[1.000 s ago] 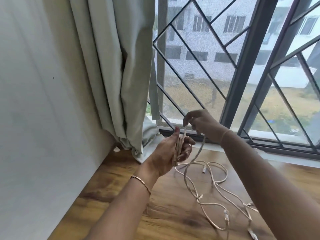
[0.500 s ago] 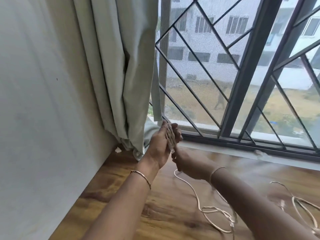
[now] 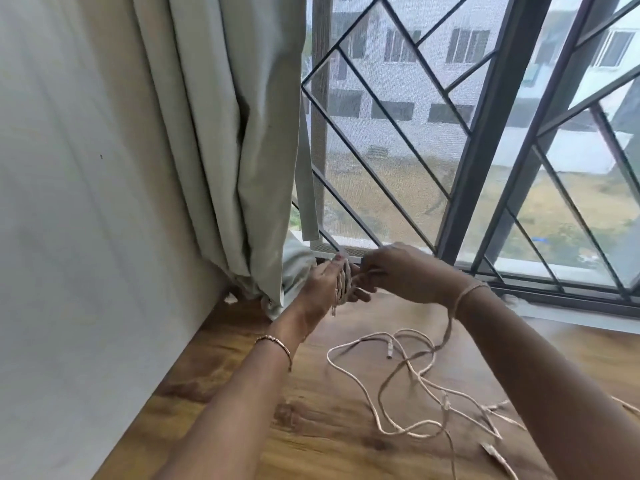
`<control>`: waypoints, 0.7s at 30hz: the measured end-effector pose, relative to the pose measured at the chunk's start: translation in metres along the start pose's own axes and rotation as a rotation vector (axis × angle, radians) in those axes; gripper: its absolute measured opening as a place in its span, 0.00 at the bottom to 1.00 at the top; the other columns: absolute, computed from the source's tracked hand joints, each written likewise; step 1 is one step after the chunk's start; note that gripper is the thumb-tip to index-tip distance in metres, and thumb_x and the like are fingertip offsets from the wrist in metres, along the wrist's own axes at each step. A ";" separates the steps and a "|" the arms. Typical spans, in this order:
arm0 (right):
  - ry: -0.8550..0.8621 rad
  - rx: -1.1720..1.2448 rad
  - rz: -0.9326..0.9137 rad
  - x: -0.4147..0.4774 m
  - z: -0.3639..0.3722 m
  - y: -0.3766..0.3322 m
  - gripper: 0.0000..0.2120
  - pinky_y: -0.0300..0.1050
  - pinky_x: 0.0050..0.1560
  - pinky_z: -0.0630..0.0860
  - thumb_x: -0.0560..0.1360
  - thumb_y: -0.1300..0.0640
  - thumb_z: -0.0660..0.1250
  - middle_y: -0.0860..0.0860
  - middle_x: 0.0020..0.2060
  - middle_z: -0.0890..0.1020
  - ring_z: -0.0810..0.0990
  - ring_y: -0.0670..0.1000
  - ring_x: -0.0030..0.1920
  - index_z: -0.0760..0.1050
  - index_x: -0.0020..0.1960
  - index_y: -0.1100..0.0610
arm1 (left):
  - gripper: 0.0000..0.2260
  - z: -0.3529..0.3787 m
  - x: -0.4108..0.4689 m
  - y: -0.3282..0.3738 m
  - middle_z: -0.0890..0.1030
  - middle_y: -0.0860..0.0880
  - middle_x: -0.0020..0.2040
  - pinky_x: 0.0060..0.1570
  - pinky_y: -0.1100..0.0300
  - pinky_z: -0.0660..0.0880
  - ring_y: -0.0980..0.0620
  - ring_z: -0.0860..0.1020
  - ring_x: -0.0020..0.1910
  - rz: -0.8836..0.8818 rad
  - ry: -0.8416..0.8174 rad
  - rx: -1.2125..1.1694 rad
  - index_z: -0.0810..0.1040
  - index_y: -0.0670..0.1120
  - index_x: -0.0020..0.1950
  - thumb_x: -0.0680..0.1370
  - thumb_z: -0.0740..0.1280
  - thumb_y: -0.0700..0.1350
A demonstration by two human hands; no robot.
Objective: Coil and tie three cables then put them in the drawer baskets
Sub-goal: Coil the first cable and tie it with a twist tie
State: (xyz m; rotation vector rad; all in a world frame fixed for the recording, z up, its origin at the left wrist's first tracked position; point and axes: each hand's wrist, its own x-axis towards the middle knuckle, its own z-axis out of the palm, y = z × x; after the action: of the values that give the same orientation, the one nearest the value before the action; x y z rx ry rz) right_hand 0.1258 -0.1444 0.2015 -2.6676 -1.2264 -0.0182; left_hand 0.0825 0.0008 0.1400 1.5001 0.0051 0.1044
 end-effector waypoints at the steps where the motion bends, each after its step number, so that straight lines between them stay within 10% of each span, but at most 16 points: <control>1: 0.031 0.000 0.013 0.002 -0.005 0.004 0.06 0.44 0.41 0.76 0.77 0.53 0.66 0.50 0.40 0.81 0.79 0.50 0.40 0.79 0.45 0.54 | 0.20 0.000 0.000 -0.001 0.83 0.45 0.34 0.40 0.56 0.76 0.47 0.81 0.33 -0.006 -0.057 0.004 0.76 0.42 0.44 0.84 0.50 0.49; 7: 0.202 0.032 0.123 0.018 -0.018 0.022 0.14 0.45 0.37 0.75 0.67 0.37 0.70 0.43 0.32 0.78 0.77 0.47 0.34 0.74 0.35 0.47 | 0.21 0.002 0.003 -0.007 0.81 0.41 0.32 0.32 0.58 0.72 0.44 0.78 0.30 -0.055 -0.192 -0.099 0.76 0.40 0.43 0.84 0.50 0.50; 21: 0.079 0.206 0.200 0.020 0.041 0.027 0.13 0.42 0.40 0.72 0.77 0.66 0.59 0.52 0.39 0.82 0.79 0.53 0.40 0.79 0.52 0.54 | 0.17 0.009 0.020 0.001 0.75 0.46 0.33 0.39 0.62 0.74 0.52 0.75 0.33 -0.152 -0.045 -0.891 0.74 0.43 0.42 0.82 0.54 0.51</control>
State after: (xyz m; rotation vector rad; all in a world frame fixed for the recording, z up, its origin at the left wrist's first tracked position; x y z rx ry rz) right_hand 0.1565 -0.1388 0.1584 -2.5687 -0.8817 0.0310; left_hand 0.1034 -0.0064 0.1423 0.6081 0.0320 -0.0508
